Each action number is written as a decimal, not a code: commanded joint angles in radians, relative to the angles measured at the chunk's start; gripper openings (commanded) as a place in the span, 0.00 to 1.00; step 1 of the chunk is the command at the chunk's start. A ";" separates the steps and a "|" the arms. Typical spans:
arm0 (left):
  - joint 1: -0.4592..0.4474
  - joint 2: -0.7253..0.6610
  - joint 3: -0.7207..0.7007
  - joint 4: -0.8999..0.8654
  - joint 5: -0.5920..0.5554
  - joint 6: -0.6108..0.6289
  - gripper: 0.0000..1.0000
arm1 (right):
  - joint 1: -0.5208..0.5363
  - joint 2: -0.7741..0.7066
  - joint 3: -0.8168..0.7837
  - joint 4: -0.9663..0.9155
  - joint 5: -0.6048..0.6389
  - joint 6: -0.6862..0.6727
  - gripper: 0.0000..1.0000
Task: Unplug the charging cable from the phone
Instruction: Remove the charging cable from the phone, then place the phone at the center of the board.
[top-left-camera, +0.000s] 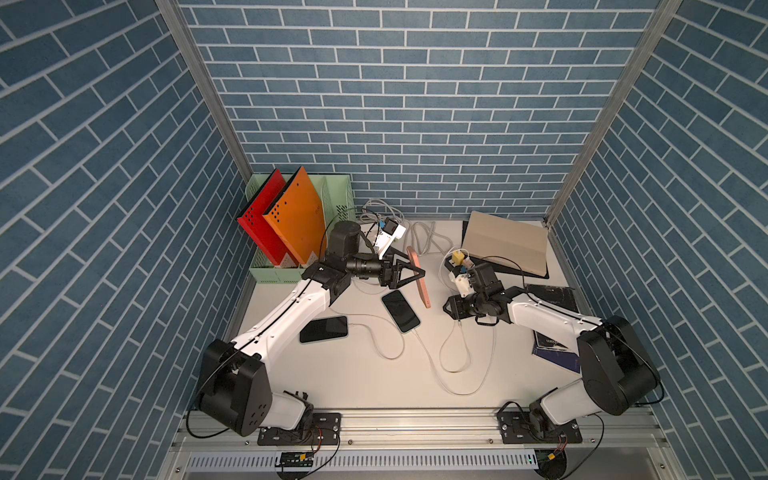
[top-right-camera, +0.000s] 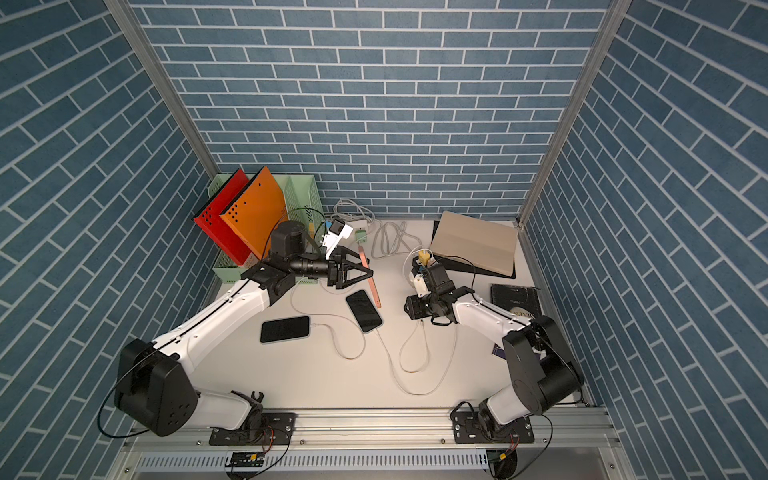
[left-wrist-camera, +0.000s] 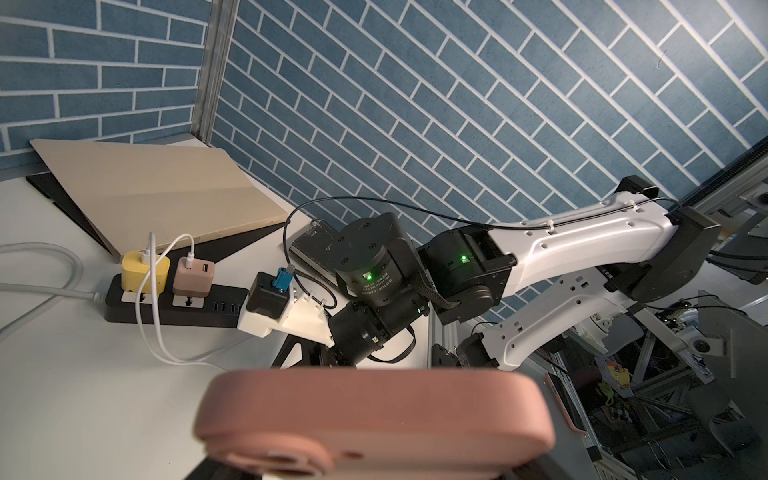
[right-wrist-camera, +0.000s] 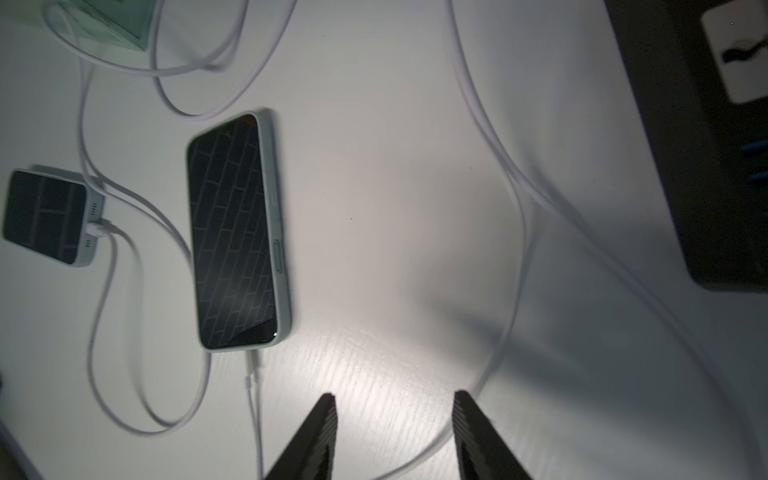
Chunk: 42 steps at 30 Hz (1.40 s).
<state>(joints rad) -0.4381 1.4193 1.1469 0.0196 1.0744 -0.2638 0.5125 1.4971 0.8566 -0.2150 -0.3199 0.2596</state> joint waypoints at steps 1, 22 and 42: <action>0.005 -0.034 0.014 0.038 0.047 0.011 0.05 | -0.026 -0.060 0.025 0.059 -0.272 -0.105 0.60; -0.009 -0.062 0.018 0.037 0.122 0.012 0.05 | -0.088 -0.153 0.102 0.376 -0.928 -0.086 0.99; -0.028 -0.059 0.025 0.000 0.122 0.042 0.05 | 0.028 -0.101 0.150 0.496 -0.981 -0.018 1.00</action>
<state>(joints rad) -0.4583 1.3876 1.1469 0.0151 1.1725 -0.2478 0.5304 1.3808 0.9733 0.2554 -1.2789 0.2138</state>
